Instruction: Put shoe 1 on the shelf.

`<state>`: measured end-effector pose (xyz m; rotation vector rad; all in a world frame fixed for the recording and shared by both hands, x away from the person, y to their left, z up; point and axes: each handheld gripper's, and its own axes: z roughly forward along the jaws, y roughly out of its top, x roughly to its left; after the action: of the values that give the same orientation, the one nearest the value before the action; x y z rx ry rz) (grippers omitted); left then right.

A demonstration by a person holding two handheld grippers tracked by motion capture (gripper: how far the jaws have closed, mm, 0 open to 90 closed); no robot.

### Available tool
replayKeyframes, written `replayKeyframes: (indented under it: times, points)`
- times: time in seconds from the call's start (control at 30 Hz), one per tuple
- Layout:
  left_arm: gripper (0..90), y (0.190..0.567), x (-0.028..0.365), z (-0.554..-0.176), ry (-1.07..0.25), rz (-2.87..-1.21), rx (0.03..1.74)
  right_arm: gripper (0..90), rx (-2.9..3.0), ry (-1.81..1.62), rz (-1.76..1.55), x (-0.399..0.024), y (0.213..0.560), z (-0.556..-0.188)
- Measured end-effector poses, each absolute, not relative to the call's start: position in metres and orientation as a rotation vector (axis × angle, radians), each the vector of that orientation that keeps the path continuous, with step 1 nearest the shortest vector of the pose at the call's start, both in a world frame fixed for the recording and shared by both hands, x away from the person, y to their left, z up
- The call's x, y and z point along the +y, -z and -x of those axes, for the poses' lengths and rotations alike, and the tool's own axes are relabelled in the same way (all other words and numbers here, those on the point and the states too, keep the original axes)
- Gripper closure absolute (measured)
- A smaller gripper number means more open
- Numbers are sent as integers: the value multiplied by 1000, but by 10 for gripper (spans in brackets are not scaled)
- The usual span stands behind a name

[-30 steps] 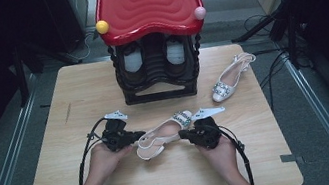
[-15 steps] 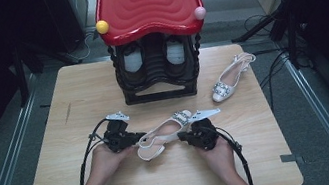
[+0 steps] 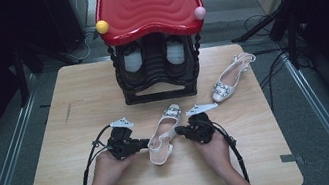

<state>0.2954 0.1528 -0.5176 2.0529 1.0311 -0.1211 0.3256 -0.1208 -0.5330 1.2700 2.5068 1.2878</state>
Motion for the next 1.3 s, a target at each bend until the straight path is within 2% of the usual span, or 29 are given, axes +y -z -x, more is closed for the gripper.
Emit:
replayKeyframes:
  times: [0.63, 1.17, 1.3]
  points:
    - [853, 517, 152, -289, 146, -2005, 1012, 891, 2500, -1280, -1248, -109, 532, -337]
    - [655, 505, 168, -306, 58, -2031, 1025, 900, 2393, -1285, -1303, -155, 509, -330]
    - [567, 503, 174, -312, 18, -2035, 1018, 899, 2339, -1292, -1329, -172, 505, -330]
